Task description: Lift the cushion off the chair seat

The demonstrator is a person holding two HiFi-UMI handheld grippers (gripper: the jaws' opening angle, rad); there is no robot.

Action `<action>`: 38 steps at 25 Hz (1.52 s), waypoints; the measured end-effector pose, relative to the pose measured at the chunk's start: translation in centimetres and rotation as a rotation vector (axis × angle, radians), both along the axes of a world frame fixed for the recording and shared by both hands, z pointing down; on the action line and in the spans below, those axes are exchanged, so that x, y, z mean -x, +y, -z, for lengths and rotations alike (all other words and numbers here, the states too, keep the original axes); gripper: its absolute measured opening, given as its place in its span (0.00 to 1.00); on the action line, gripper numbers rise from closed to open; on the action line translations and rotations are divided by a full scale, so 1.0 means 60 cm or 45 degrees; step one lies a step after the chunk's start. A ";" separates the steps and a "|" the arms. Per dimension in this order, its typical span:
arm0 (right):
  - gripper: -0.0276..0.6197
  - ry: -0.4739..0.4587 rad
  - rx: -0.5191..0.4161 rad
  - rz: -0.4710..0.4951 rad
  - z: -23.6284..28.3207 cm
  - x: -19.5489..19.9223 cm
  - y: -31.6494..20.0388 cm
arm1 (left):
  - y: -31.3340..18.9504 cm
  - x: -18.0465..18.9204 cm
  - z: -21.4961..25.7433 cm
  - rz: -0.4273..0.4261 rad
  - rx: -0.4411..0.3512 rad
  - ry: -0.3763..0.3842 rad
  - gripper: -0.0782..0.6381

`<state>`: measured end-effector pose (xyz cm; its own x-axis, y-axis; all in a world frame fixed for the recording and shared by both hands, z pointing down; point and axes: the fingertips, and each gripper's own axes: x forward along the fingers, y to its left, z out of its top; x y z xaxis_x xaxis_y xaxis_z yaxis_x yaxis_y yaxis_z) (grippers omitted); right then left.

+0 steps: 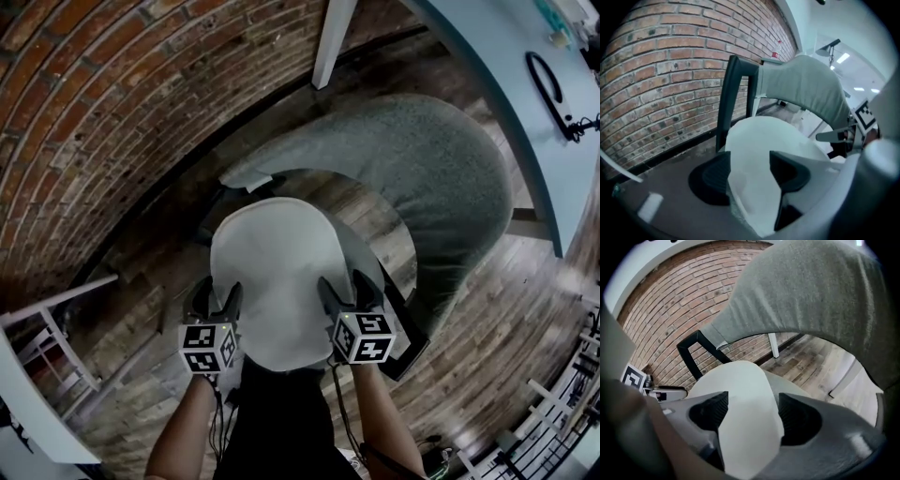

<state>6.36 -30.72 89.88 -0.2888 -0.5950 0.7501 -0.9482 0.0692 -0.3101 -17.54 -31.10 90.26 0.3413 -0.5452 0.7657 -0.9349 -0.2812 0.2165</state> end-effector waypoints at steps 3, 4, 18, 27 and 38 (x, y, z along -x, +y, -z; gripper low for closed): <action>0.63 0.001 0.048 0.000 -0.024 0.000 0.010 | 0.004 0.010 -0.021 0.065 0.067 0.015 0.48; 0.64 0.009 0.060 0.004 -0.031 0.000 0.013 | 0.005 0.013 -0.026 0.077 0.080 0.012 0.49; 0.64 -0.055 0.140 -0.026 -0.076 -0.001 0.039 | 0.030 0.008 -0.067 0.188 0.170 0.050 0.52; 0.63 -0.080 0.153 0.071 -0.071 0.024 0.046 | 0.031 0.006 -0.060 0.213 0.152 0.046 0.44; 0.29 -0.101 0.120 0.077 -0.008 0.018 0.064 | 0.033 0.009 -0.005 0.251 0.098 0.025 0.17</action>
<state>5.31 -26.85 90.35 -0.3825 -0.5023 0.7755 -0.9155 0.0925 -0.3916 -18.06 -29.10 90.57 0.2489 -0.5428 0.8021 -0.9656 -0.0748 0.2490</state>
